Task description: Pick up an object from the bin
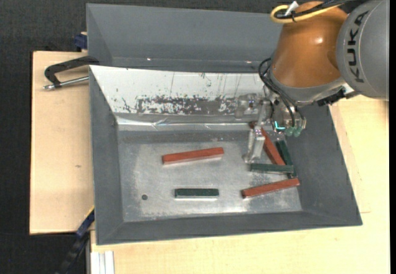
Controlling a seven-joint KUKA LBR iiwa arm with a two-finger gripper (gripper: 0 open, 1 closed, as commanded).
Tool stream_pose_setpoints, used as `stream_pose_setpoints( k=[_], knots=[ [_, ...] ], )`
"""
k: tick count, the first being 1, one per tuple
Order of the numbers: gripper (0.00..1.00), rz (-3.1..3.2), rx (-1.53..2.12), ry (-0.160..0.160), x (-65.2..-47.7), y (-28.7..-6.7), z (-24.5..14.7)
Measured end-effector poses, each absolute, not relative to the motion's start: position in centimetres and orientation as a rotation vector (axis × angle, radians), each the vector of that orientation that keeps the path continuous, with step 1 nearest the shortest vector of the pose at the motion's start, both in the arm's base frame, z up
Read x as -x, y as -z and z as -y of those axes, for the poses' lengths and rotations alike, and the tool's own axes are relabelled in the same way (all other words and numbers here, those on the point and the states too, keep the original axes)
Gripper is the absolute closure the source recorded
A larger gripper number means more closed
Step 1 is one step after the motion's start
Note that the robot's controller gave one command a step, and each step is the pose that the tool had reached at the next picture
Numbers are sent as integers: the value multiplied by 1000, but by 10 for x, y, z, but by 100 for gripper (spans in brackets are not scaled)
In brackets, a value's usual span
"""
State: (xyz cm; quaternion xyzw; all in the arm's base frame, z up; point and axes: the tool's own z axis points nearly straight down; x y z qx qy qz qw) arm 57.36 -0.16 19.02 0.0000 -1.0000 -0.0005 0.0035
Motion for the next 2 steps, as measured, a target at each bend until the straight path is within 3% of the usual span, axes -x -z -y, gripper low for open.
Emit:
stream_pose_setpoints(
  k=[1,2],
  knots=[
    [0,3144,0,1,-575,-195,2],
    [0,3149,-3,1,-570,-142,-40]
  ],
)
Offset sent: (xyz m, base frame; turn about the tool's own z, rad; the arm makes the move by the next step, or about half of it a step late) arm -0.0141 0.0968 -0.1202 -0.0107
